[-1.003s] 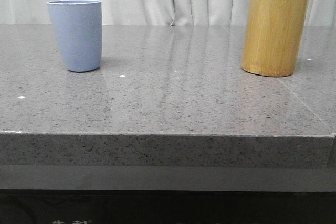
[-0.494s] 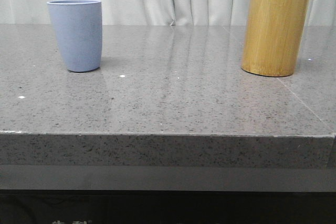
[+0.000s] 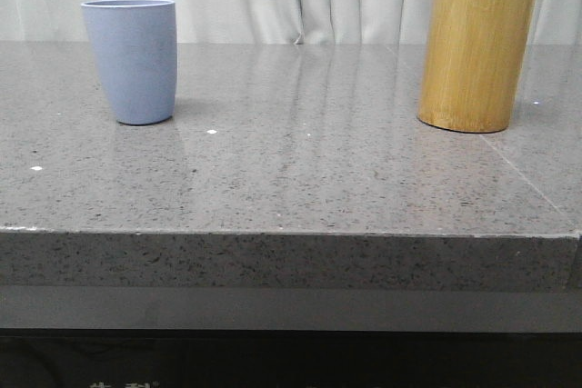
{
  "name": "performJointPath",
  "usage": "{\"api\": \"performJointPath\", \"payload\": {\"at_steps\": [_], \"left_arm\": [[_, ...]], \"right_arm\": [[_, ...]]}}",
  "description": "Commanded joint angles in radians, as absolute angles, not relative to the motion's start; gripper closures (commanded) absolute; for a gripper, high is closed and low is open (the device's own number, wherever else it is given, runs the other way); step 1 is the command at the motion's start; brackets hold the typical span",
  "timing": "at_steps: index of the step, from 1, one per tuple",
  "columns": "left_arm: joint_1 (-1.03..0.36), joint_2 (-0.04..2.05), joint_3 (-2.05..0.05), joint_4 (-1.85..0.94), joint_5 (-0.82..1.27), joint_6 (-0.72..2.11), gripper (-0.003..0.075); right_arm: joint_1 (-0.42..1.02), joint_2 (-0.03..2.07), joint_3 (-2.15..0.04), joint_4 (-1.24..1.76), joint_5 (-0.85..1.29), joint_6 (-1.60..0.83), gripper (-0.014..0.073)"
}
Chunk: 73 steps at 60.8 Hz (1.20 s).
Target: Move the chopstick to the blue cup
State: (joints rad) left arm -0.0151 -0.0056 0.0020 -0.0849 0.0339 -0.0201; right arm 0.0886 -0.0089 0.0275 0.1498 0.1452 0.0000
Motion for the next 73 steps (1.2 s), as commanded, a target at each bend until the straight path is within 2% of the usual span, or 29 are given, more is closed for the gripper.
{"api": "performJointPath", "payload": {"at_steps": [1, 15, 29, 40, 52, 56, 59, 61, 65, 67, 69, 73], "left_arm": [[-0.014, -0.029, -0.028, -0.084, -0.127, -0.024, 0.0738], [-0.014, 0.031, -0.249, 0.000, -0.046, -0.023, 0.0738], [-0.014, 0.273, -0.474, 0.080, 0.054, -0.021, 0.0738], [-0.014, 0.491, -0.530, 0.080, 0.041, -0.021, 0.0738], [-0.014, 0.570, -0.530, 0.080, 0.008, -0.021, 0.0721], [-0.014, 0.570, -0.530, 0.080, 0.000, -0.021, 0.0646], [-0.014, 0.570, -0.530, 0.080, 0.000, -0.021, 0.0542], [-0.014, 0.570, -0.530, 0.080, 0.000, -0.021, 0.0478], [-0.014, 0.570, -0.530, 0.080, 0.000, -0.021, 0.0275], [-0.014, 0.570, -0.530, 0.080, 0.000, -0.021, 0.0204], [-0.014, 0.570, -0.530, 0.080, 0.000, -0.021, 0.0147], [-0.014, 0.570, -0.530, 0.080, 0.000, -0.021, 0.0091]], "right_arm": [[0.086, -0.028, -0.023, 0.155, 0.020, -0.009, 0.0661], [0.086, 0.004, -0.216, 0.155, 0.000, -0.009, 0.0661], [0.086, 0.230, -0.460, 0.161, 0.150, -0.009, 0.0661], [0.086, 0.436, -0.580, 0.161, 0.220, -0.009, 0.0661], [0.086, 0.522, -0.598, 0.161, 0.186, -0.009, 0.0654], [0.086, 0.523, -0.598, 0.161, 0.185, -0.009, 0.0606], [0.086, 0.523, -0.598, 0.161, 0.185, -0.009, 0.0543], [0.086, 0.523, -0.598, 0.161, 0.185, -0.009, 0.0485], [0.086, 0.523, -0.598, 0.161, 0.185, -0.009, 0.0323], [0.086, 0.523, -0.598, 0.161, 0.185, -0.009, 0.0265], [0.086, 0.523, -0.598, 0.161, 0.185, -0.009, 0.0195], [0.086, 0.523, -0.598, 0.161, 0.185, -0.009, 0.0069]]}}
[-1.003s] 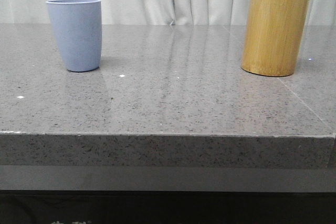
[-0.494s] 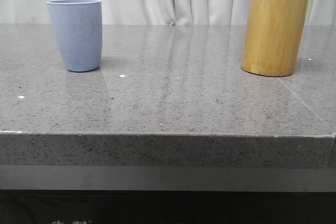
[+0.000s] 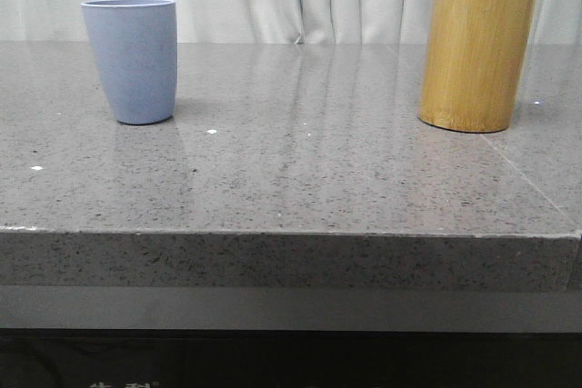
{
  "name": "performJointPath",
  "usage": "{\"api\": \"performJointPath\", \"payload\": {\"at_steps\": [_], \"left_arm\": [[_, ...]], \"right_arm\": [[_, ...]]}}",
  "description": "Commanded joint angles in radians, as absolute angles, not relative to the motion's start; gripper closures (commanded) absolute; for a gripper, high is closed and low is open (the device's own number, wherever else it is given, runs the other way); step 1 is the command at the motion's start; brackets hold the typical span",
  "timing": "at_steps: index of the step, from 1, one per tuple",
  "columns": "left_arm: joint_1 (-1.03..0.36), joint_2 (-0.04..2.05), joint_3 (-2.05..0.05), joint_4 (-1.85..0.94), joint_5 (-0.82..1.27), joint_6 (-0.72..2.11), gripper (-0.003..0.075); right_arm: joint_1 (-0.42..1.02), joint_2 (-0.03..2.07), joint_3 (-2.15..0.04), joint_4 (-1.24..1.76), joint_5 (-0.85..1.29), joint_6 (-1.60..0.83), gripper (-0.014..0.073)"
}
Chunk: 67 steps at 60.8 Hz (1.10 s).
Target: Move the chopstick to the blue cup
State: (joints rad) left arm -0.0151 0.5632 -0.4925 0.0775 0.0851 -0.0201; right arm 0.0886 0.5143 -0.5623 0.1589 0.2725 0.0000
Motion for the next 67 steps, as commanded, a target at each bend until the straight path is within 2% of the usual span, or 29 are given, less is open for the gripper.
{"api": "performJointPath", "payload": {"at_steps": [1, 7, 17, 27, 44, 53, 67], "left_arm": [[-0.014, 0.570, -0.530, 0.080, 0.000, -0.021, 0.0086], [-0.016, 0.570, -0.530, 0.065, -0.013, -0.023, 0.0087], [-0.038, 0.580, -0.558, 0.034, 0.089, -0.023, 0.0087], [-0.075, 0.667, -0.683, 0.034, 0.261, -0.021, 0.0088], [-0.228, 1.014, -1.026, 0.029, 0.487, -0.019, 0.0090], [-0.323, 1.212, -1.246, 0.029, 0.673, -0.019, 0.0090], [-0.368, 1.511, -1.624, 0.027, 0.966, 0.000, 0.0090]], "right_arm": [[0.086, 0.523, -0.598, 0.161, 0.185, -0.009, 0.0048], [0.086, 0.523, -0.597, 0.161, 0.185, -0.009, -0.0070], [0.086, 0.523, -0.597, 0.161, 0.185, -0.009, -0.0061], [0.086, 0.523, -0.597, 0.161, 0.185, -0.009, -0.0061], [0.086, 0.523, -0.597, 0.161, 0.185, -0.009, -0.0061], [0.086, 0.523, -0.597, 0.161, 0.181, -0.009, -0.0061], [0.086, 0.523, -0.597, 0.161, 0.175, -0.009, -0.0061]]}}
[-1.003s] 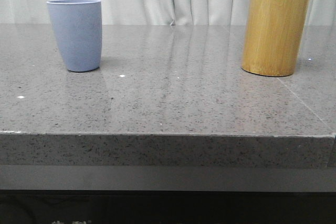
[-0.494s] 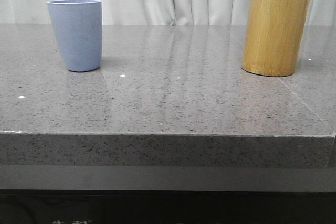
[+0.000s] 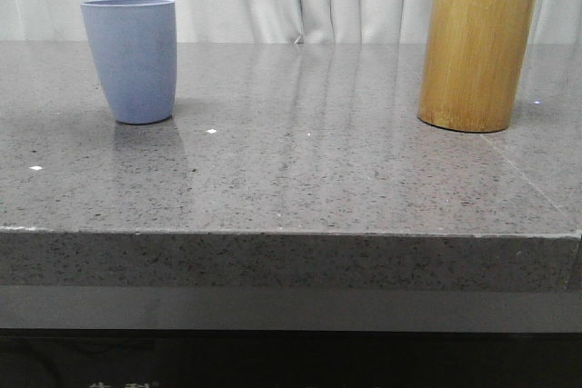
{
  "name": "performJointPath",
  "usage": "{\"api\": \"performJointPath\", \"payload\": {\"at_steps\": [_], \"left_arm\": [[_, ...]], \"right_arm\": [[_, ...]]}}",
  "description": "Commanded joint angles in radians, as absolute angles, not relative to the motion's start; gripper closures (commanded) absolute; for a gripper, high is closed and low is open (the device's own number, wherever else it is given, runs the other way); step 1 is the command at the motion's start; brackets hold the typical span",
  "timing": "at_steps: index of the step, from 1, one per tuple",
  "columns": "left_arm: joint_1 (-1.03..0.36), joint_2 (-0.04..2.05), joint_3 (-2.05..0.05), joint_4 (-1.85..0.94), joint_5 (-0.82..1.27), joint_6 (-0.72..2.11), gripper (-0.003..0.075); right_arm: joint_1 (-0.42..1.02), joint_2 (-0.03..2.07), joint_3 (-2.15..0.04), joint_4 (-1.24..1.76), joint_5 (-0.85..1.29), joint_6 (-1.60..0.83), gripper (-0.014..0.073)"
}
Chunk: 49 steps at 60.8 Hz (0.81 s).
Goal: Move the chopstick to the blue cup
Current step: 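Lower the left gripper onto the light blue cup rim and grasp it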
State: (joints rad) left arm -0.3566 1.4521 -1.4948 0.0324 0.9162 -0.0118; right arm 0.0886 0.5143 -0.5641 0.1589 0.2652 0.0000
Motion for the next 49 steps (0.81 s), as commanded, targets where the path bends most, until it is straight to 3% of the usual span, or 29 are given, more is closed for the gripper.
{"api": "performJointPath", "payload": {"at_steps": [1, 14, 42, 49], "left_arm": [[-0.368, 1.527, -1.644, 0.025, 0.981, 0.000, 0.0090], [-0.368, 1.712, -1.866, 0.027, 1.210, 0.005, 0.0091], [-0.364, 1.835, -1.877, 0.032, 1.162, 0.005, 0.0092], [-0.364, 1.844, -1.877, 0.032, 1.143, 0.005, 0.0183]], "right_arm": [[0.086, 0.523, -0.597, 0.161, 0.175, -0.009, -0.0061], [0.086, 0.523, -0.597, 0.161, 0.175, -0.009, -0.0061], [0.086, 0.523, -0.597, 0.161, 0.176, -0.009, -0.0061], [0.086, 0.523, -0.597, 0.161, 0.176, -0.009, -0.0061]]}}
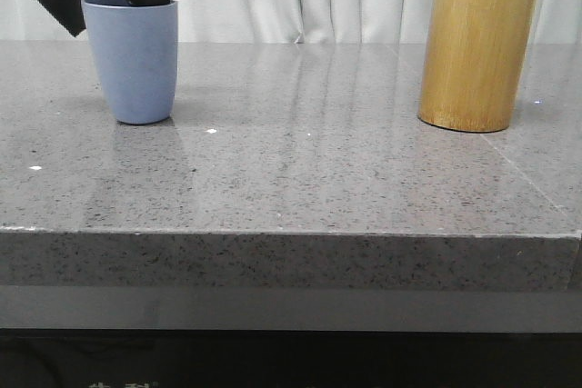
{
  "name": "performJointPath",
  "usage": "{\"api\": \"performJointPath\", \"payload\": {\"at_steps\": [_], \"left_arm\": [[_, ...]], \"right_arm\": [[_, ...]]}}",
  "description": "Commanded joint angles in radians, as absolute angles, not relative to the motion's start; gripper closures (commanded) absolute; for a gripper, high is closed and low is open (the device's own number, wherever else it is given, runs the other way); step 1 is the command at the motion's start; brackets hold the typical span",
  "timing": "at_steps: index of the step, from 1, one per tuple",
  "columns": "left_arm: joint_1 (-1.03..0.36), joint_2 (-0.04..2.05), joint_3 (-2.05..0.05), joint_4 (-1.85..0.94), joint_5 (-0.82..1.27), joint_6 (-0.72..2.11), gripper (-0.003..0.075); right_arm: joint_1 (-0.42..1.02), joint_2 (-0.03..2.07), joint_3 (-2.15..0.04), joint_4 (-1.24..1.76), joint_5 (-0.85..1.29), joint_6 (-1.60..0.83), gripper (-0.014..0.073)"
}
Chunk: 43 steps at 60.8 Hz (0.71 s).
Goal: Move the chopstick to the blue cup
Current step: 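Lower the left gripper onto the light blue cup rim and grasp it, then slide the light blue cup with the left gripper toward the bamboo holder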
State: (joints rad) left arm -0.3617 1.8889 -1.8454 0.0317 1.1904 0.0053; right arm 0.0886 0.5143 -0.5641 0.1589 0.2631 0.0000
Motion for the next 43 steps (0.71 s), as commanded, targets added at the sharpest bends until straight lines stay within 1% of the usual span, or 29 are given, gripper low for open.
{"api": "performJointPath", "payload": {"at_steps": [1, 5, 8, 14, 17, 21, 33, 43], "left_arm": [[-0.364, 1.844, -1.877, 0.032, 1.141, 0.005, 0.0203], [-0.364, 1.845, -1.877, 0.032, 1.135, 0.005, 0.0297], [-0.364, 1.845, -1.877, 0.032, 1.127, 0.005, 0.0403], [-0.364, 1.845, -1.877, 0.032, 1.108, 0.005, 0.0560], [-0.364, 1.845, -1.877, 0.032, 1.104, 0.005, 0.0653], [-0.364, 1.845, -1.877, 0.032, 1.104, 0.005, 0.0733], [-0.382, 1.845, -1.902, 0.000, 1.150, 0.009, 0.0738], [-0.451, 1.846, -1.965, -0.016, 1.162, 0.013, 0.0738]], "right_arm": [[0.086, 0.523, -0.597, 0.161, 0.176, -0.009, -0.0061], [0.086, 0.523, -0.597, 0.161, 0.176, -0.009, -0.0061], [0.086, 0.523, -0.597, 0.161, 0.176, -0.009, -0.0061], [0.086, 0.523, -0.597, 0.161, 0.176, -0.009, -0.0061], [0.086, 0.523, -0.597, 0.161, 0.176, -0.009, -0.0061], [0.086, 0.523, -0.597, 0.161, 0.176, -0.009, -0.0061], [0.086, 0.523, -0.597, 0.161, 0.175, -0.009, -0.0061], [0.086, 0.523, -0.597, 0.161, 0.175, -0.009, -0.0061]]}}
